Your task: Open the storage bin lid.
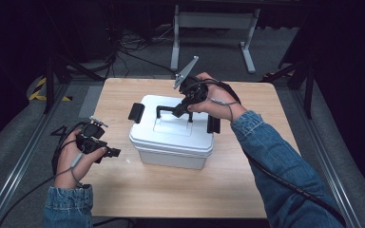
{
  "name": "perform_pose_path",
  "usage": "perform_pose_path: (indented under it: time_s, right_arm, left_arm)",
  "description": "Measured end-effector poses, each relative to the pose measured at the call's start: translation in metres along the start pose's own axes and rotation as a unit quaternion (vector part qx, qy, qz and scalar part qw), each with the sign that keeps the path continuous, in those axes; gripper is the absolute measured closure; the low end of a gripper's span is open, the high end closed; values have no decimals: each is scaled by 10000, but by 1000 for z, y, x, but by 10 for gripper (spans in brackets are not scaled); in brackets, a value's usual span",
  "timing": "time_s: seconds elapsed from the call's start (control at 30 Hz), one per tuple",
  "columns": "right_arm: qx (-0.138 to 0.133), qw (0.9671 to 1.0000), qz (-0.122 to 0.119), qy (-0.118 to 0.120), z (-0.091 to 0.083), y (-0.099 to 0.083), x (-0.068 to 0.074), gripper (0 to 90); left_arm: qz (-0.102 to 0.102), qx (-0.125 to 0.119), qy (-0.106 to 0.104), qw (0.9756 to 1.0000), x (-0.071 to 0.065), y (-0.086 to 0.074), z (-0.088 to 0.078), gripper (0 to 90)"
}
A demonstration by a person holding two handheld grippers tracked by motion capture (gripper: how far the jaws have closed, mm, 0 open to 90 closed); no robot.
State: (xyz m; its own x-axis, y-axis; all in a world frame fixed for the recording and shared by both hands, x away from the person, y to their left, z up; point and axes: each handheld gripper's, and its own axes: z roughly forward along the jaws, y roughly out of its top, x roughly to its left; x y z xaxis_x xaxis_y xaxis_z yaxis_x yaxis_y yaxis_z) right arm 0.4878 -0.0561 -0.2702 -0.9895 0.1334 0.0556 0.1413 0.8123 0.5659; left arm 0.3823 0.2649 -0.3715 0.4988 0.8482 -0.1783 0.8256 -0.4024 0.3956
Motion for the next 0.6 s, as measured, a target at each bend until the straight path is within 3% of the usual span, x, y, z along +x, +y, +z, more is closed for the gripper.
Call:
perform_pose_path:
  time_s: [0.3, 0.6]
  right_arm:
    - [-122, 9999, -19, -64, -15, 0, 1, 843]
    - [-178, 9996, 80, -184, -36, -17, 0, 843]
  left_arm:
    - [-8, 6, -15, 10000, 0, 0, 0, 346]
    - [-40, 0, -15, 10000, 1, -1, 0, 345]
